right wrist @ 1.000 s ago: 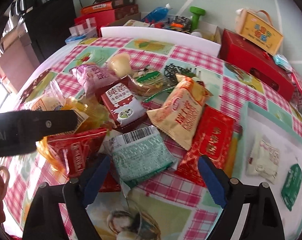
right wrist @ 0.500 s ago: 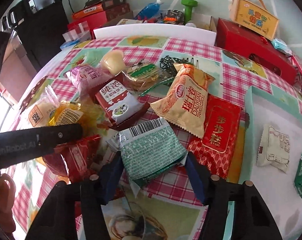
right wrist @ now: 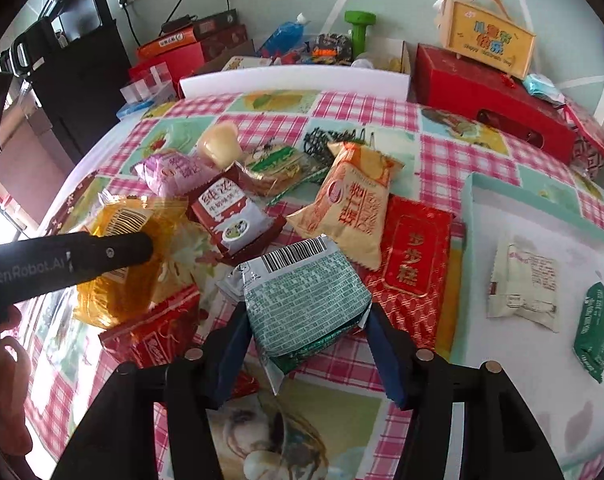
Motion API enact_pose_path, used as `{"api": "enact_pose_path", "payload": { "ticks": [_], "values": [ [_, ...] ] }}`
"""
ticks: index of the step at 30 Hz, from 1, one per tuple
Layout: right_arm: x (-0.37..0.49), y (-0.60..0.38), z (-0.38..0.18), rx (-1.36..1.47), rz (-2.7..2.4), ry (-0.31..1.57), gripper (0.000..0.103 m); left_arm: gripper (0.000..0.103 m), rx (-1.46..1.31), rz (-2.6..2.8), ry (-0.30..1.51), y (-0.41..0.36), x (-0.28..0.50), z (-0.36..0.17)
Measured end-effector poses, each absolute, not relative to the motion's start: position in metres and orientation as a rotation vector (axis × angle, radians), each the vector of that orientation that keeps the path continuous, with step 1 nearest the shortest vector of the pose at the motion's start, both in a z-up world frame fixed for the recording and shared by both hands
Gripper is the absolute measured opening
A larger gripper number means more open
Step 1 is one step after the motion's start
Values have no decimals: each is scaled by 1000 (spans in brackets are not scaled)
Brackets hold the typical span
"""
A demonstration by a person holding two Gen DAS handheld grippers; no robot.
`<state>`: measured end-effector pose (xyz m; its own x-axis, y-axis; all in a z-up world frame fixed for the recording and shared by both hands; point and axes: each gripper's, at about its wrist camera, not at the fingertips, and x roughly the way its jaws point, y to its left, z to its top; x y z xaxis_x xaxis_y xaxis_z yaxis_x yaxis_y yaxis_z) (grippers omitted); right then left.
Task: Organize snacks
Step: 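Grasp yellow cake packet with left tool while right tool grasps green barcode packet, then carry yellow cake packet with left tool while right tool carries green packet to tray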
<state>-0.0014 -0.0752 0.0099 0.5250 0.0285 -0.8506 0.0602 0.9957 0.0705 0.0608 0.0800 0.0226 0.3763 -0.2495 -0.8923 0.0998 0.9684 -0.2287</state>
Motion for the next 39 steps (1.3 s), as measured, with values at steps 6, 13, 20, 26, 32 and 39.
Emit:
{"api": "enact_pose_path", "payload": {
  "ticks": [6, 13, 20, 26, 32, 39],
  "values": [
    [-14, -87, 34, 133, -62, 959, 61, 37, -111, -245, 1104, 68, 52, 45],
    [-29, -107, 50, 188, -142, 943, 61, 37, -72, -293, 1048, 44, 43, 66],
    [-49, -152, 55, 297, -240, 940, 61, 37, -16, -422, 1013, -3, 27, 84],
    [-71, -208, 59, 381, -398, 919, 61, 37, 72, -544, 1005, -56, 5, 86],
    [-98, -263, 57, 448, -581, 912, 61, 37, 140, -626, 1011, -93, -14, 80],
    [-138, -320, 49, 538, -791, 931, 61, 37, 158, -685, 1027, -118, -24, 68]
  ]
}}
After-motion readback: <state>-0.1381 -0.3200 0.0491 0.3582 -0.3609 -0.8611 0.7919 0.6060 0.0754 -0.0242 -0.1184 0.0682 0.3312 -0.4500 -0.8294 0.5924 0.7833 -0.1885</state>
